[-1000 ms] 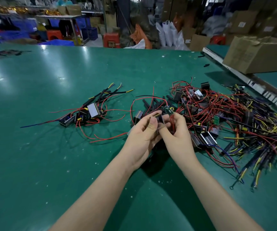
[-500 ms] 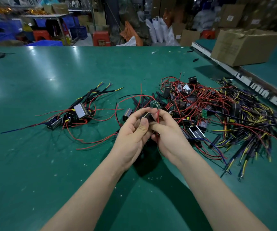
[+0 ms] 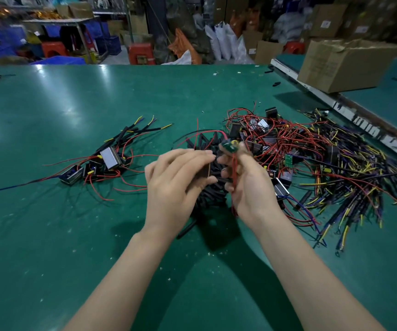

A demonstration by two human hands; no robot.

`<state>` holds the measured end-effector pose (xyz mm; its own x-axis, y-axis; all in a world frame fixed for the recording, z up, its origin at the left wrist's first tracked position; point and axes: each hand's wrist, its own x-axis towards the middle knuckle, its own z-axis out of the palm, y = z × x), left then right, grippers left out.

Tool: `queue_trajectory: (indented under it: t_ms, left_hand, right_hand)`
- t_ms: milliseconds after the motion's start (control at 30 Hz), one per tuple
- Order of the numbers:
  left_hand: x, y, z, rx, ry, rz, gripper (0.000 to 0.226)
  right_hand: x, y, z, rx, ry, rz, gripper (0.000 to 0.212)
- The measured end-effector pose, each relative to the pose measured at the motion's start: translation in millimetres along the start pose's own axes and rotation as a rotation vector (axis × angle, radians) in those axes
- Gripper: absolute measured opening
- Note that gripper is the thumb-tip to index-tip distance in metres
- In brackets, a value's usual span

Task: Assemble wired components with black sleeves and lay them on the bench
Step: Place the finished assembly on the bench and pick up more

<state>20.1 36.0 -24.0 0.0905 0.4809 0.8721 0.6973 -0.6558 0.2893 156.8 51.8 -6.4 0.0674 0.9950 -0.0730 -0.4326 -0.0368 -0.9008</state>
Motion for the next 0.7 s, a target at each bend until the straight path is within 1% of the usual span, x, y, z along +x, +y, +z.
queue_trajectory:
  t_ms: [33, 100, 133, 167, 200, 233, 333, 367, 400, 500, 600, 700]
  left_hand:
    - [1, 4, 2, -0.180, -0.022, -0.167, 0.027]
    - [7, 15, 3, -0.778, -0.038, -0.677, 0.026]
    - [8, 17, 5, -1.038, -0.020, -0.910, 0.026]
    - [8, 17, 8, -1.212, -0.015, -1.083, 0.028]
    - [7, 16, 10, -1.316, -0.018, -1.187, 0.027]
    - [8, 15, 11, -1.386, -0.017, -1.242, 0.026]
    - [8, 15, 10, -1.519, 0.016, -1.285, 0.027]
    - [8, 15, 10, -1.527, 0.024, -1.295, 0.027]
    - [8, 15, 10, -1.519, 0.029, -1.303, 0.027]
    - [7, 14, 11, -1.482, 0.044, -1.302, 0.023]
    - [6, 11, 11, -1.395, 0.043, -1.329, 0.013]
    - [6, 10, 10, -1.359, 0.036, -1.300, 0.013]
  right_hand:
    - [-2, 1, 1, -0.012, -0.010, 0.005, 0.023]
    - [-6, 4, 4, -0.059, -0.044, -0.035, 0.018]
    - [-6, 5, 5, -0.083, -0.070, -0.095, 0.016]
    - [-7, 7, 5, -0.123, -0.092, -0.180, 0.014]
    - [-8, 7, 4, -0.194, -0.101, -0.280, 0.013]
    - [-9, 9, 3, -0.311, -0.087, -0.390, 0.013]
    - [-9, 13, -3, -0.800, 0.068, -0.752, 0.011]
    - [-9, 15, -3, -0.884, 0.106, -0.831, 0.012]
    - [-10, 16, -3, -0.914, 0.116, -0.861, 0.013]
    - [-10, 18, -1, -0.909, 0.071, -0.819, 0.012]
    - [-10, 20, 1, -0.899, 0.038, -0.751, 0.013]
    - [-11, 18, 1, -0.929, 0.013, -0.708, 0.012]
